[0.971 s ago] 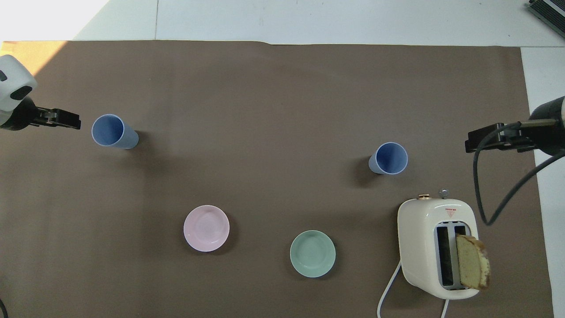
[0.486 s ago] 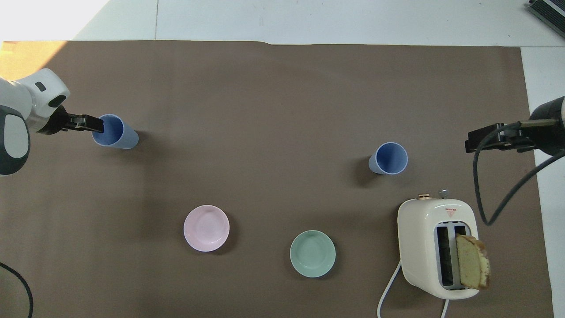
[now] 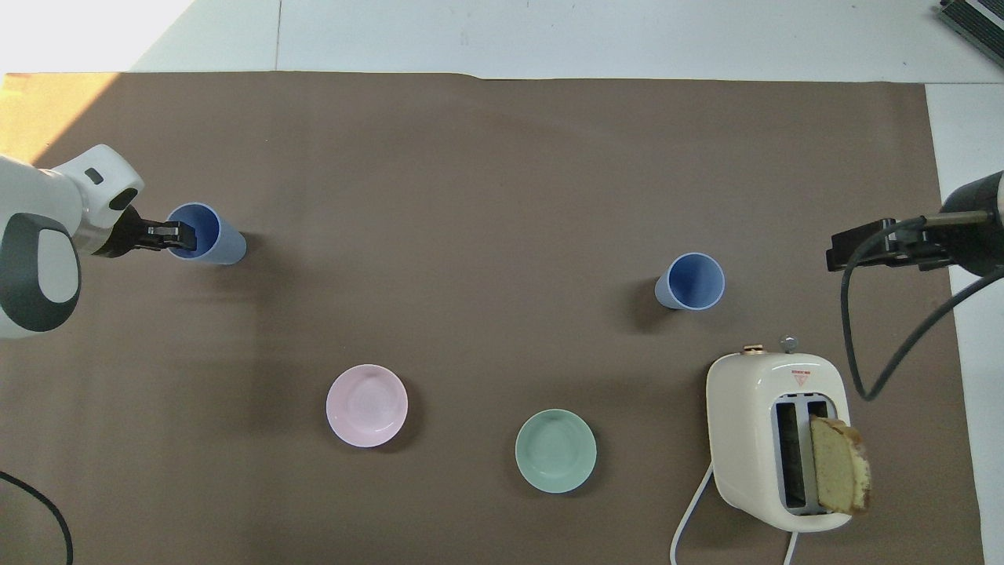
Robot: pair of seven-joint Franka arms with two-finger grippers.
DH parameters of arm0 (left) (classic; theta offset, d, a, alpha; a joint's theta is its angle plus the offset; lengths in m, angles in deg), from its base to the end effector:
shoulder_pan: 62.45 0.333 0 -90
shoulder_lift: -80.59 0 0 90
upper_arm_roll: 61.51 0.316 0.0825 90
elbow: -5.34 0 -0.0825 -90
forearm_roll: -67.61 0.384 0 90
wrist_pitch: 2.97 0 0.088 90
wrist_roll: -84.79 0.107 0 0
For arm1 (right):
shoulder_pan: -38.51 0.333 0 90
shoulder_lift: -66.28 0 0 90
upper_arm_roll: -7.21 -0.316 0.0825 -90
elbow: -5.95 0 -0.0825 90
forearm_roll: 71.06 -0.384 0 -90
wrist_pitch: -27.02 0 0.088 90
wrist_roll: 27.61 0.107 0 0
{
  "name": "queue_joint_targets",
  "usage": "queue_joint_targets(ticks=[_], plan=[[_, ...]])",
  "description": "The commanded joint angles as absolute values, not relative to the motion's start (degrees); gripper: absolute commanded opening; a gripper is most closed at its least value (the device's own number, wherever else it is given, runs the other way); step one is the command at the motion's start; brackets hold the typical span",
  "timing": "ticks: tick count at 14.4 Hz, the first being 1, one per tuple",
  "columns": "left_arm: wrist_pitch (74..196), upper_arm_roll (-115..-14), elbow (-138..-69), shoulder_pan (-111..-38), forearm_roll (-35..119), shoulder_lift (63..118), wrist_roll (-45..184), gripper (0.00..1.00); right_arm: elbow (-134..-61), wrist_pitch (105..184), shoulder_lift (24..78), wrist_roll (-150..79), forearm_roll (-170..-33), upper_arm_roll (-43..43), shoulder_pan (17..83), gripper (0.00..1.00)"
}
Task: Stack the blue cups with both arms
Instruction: 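Close the left gripper on the rim of the blue cup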
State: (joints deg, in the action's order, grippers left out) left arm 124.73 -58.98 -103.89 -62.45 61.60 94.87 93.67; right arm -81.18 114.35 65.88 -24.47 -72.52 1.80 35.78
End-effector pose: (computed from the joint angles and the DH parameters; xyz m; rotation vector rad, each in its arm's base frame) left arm 0.6189 0.0228 0.3756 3.0713 -0.0791 0.1239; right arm 0.5517 0.0285 0.6401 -3.1157 0.0107 0.0074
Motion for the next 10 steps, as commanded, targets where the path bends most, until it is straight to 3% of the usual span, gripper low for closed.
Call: queue_joint_targets(ticks=[1, 2, 8, 10], plan=[[126.06, -58.43, -105.84, -63.33, 60.93, 93.25, 92.26, 0.15, -83.0, 115.44, 67.33, -25.67, -73.0, 1.41, 34.9, 1.0], [125.53, -58.43, -105.58, -63.16, 61.02, 93.25, 92.87, 0.0, -82.99, 115.44, 67.33, -25.76, -73.08, 1.41, 34.9, 1.0], [117.73, -58.87, -102.42, -63.77, 61.72, 90.44, 96.83, 0.0, -82.99, 115.44, 67.33, -25.67, -73.08, 1.41, 34.9, 1.0], [116.22, -59.05, -102.5, -67.44, 61.72, 88.59, 96.4, 0.0, -82.99, 115.44, 67.33, -25.67, -73.0, 1.41, 34.9, 1.0]])
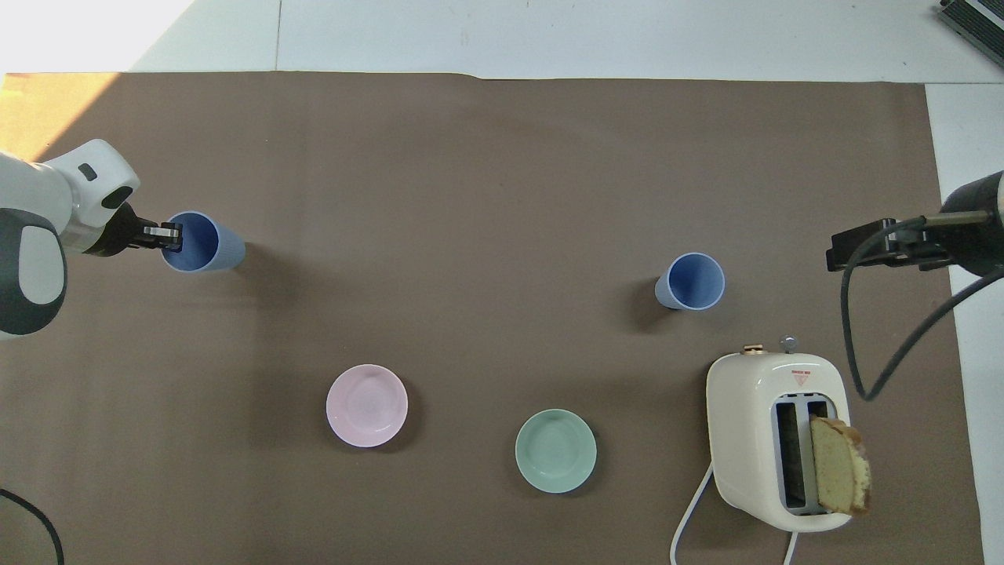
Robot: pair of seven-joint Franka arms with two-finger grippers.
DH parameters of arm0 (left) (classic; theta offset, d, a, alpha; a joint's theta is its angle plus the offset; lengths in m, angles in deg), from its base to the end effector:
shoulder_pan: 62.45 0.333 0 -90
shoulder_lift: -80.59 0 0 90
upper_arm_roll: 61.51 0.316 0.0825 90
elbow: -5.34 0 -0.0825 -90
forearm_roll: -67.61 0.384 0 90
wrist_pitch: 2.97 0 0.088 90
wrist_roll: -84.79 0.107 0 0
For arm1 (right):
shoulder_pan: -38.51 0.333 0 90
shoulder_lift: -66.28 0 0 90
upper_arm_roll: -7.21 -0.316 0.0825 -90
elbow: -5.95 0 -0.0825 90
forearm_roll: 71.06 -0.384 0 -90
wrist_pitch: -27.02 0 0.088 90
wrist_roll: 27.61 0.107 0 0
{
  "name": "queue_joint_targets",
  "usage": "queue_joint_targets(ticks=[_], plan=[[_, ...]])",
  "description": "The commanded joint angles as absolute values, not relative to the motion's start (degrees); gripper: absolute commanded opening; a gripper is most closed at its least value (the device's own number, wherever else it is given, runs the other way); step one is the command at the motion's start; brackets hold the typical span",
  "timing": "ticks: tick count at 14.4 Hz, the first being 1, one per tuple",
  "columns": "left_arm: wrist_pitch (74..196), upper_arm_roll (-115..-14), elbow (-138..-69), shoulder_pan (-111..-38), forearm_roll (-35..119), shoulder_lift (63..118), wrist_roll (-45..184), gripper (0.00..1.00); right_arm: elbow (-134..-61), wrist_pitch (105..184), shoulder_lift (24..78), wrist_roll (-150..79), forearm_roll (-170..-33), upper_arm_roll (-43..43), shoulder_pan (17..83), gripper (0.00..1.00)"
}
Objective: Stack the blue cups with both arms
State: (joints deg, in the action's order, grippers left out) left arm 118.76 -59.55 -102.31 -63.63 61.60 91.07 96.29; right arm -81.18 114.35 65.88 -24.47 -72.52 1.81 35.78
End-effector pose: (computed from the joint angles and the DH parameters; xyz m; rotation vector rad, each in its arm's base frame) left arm 0.6108 0.0027 0.4194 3.0551 -0.2073 0.1099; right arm 0.5517 0.0284 0.6401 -3.1157 0.0110 0.0074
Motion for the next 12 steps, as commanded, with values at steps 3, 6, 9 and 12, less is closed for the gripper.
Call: queue_joint_targets(ticks=[3, 6, 9, 12], plan=[[116.21, -59.22, -102.94, -74.29, 61.9, 88.33, 88.26, 0.0, -83.08, 115.44, 67.33, -25.67, -73.0, 1.41, 34.9, 1.0], [118.22, -59.22, -103.29, -83.34, 61.9, 89.29, 75.87, 0.0, -82.99, 115.44, 67.33, -25.67, -73.0, 1.41, 34.9, 1.0], [123.93, -59.14, -103.29, -90.65, 61.9, 91.48, 64.96, 0.0, -82.99, 115.44, 67.33, -25.67, -73.0, 1.41, 34.9, 1.0], [127.19, -59.13, -103.29, -96.1, 61.9, 93.94, 56.52, 0.0, -83.0, 115.44, 67.33, -25.67, -73.08, 1.41, 34.9, 1.0]])
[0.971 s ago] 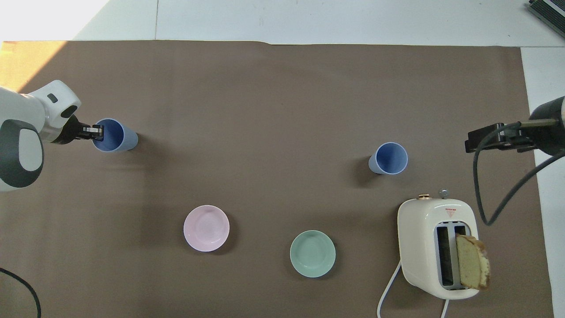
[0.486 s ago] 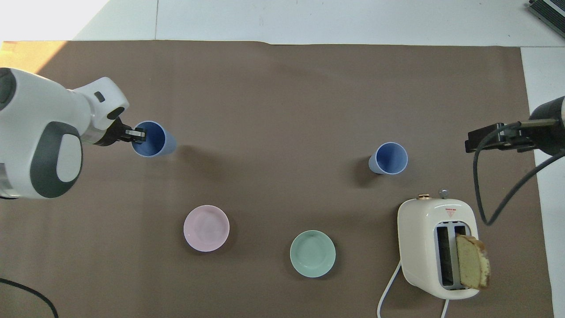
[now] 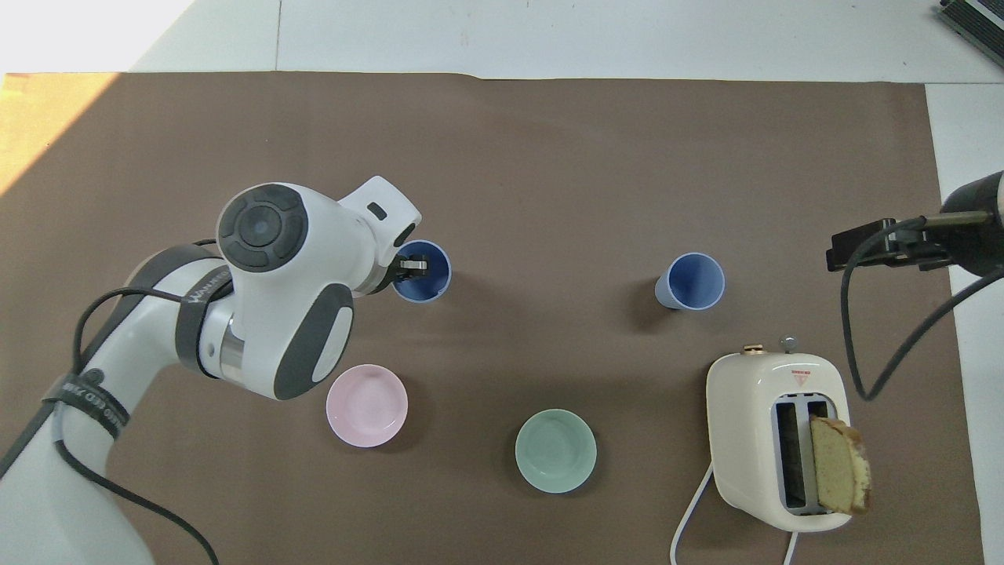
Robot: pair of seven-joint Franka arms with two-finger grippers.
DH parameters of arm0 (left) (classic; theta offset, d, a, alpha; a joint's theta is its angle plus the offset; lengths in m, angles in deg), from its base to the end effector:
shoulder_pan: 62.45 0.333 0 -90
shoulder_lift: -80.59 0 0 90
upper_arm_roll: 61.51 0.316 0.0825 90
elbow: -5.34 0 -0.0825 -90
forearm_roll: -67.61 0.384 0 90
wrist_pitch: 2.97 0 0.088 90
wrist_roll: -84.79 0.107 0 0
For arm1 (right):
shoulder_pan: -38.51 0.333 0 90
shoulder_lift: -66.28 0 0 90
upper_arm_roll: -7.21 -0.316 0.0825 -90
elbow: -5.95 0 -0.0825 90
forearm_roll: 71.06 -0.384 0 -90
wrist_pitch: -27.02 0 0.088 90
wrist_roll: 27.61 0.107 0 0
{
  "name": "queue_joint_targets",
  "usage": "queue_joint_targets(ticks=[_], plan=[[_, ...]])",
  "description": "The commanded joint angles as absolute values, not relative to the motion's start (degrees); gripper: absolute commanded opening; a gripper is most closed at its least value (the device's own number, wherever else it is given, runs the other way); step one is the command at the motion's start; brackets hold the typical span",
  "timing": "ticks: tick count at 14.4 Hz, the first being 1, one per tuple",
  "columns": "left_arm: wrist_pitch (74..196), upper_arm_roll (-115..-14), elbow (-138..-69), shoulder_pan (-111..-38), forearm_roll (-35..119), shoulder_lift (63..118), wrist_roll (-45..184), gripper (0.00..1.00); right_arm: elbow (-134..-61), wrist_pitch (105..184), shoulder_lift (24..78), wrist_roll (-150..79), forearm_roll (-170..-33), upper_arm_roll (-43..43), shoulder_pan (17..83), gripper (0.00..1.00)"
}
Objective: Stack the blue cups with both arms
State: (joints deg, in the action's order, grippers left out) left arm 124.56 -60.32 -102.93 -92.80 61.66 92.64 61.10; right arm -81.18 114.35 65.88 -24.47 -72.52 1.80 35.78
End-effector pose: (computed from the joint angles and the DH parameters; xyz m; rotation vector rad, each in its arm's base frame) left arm 0.5401 -0.3057 0.4072 3.0095 -0.0573 0.1150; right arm 0.5517 0.0285 0.6401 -3.1157 0.0107 0.0074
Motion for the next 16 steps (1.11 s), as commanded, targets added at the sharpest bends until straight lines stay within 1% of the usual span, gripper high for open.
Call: queue_joint_targets(ticks=[1, 6, 7, 8, 10, 12, 13, 15, 16], plan=[[127.29, -59.22, -103.38, -97.51, 61.9, 93.95, 54.66, 0.0, -82.99, 115.44, 67.33, -25.67, -73.08, 1.41, 34.9, 1.0], [127.81, -59.22, -103.12, -99.63, 61.9, 94.56, 53.5, 0.0, -82.99, 115.44, 67.33, -25.67, -73.08, 1.41, 34.9, 1.0], [127.73, -59.22, -102.86, -99.63, 61.9, 95.0, 53.76, 0.03, -82.99, 115.44, 67.33, -25.67, -73.0, 1.41, 34.9, 1.0], [127.81, -59.22, -102.85, -99.63, 61.9, 95.09, 53.77, 0.16, -82.99, 115.44, 67.33, -25.67, -73.08, 1.41, 34.9, 1.0], [127.29, -59.22, -102.51, -99.46, 61.81, 95.18, 53.94, 0.52, -82.99, 115.53, 67.33, -25.67, -73.0, 1.41, 34.9, 1.0], [126.67, -59.22, -101.98, -99.28, 61.81, 95.09, 53.94, 0.97, -82.99, 115.53, 67.24, -25.67, -73.08, 1.5, 34.64, 1.0], [126.67, -59.22, -101.89, -99.02, 61.81, 94.57, 54.03, 1.0, -82.99, 115.53, 67.24, -25.67, -73.08, 1.41, 34.29, 1.0], [125.89, -58.44, -101.97, -98.23, 61.81, 92.29, 54.12, 1.0, -82.99, 115.53, 67.33, -26.02, -73.69, 1.32, 34.37, 1.0], [124.14, -58.34, -102.06, -96.74, 61.9, 90.63, 55.07, 1.0, -83.52, 115.7, 67.68, -26.2, -73.61, 1.23, 35.16, 1.0]])
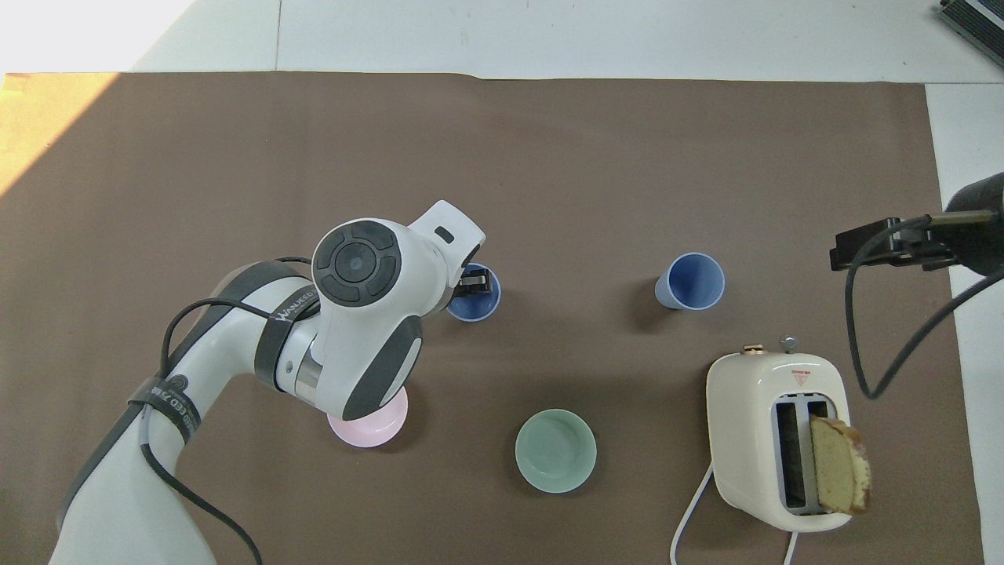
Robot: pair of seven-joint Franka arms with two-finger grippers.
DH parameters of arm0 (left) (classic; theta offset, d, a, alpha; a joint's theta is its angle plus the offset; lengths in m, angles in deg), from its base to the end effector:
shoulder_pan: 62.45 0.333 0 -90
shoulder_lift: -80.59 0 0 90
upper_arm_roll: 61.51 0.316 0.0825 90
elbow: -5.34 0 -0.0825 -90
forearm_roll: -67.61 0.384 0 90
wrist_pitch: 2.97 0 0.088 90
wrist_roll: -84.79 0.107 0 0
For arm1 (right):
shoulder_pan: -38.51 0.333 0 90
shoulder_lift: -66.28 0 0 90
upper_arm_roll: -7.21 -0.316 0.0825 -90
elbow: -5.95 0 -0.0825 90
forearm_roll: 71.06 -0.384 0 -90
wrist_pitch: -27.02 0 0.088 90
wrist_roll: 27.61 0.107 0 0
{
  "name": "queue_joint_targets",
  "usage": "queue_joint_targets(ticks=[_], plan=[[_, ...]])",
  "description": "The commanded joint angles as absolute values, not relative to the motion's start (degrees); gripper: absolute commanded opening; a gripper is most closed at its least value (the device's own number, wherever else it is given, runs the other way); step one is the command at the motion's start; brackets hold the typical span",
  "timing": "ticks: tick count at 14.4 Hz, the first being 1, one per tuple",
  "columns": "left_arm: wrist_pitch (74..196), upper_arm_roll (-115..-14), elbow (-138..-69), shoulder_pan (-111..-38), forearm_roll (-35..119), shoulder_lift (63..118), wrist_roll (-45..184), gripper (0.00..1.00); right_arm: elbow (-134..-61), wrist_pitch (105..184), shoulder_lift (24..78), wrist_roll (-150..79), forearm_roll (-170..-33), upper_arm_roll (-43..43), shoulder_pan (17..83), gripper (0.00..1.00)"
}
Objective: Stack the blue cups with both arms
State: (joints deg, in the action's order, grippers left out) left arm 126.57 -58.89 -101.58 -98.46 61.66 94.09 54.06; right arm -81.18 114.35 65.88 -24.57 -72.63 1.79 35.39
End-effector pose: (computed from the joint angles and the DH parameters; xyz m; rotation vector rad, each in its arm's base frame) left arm 0.5243 -0.3508 0.4063 2.9903 0.0167 0.1433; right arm 0.5518 0.0250 0.6401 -3.1137 0.0182 0.0074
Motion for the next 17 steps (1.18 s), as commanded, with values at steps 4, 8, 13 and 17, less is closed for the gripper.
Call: queue_joint_targets(ticks=[4, 8, 13, 17], plan=[[114.14, -58.43, -102.24, -87.61, 61.9, 83.33, 67.79, 1.0, -87.99, 122.27, 67.86, -27.25, -73.88, 0.71, 35.34, 1.0], [107.61, -58.34, -101.72, -77.51, 61.9, 78.23, 82.73, 1.0, -94.15, 132.47, 63.4, -26.82, -74.22, 0.71, 37.27, 1.0], [97.51, -58.43, -90.93, -68.88, 65.48, 78.21, 92.33, 1.0, -97.22, 141.17, 56.88, -26.46, -74.75, 0.71, 39.21, 1.0], [89.52, -58.26, -83.44, -65.7, 66.56, 80.85, 96.13, 1.0, -101.62, 143.39, 55.56, -26.38, -74.75, 0.71, 38.95, 1.0]])
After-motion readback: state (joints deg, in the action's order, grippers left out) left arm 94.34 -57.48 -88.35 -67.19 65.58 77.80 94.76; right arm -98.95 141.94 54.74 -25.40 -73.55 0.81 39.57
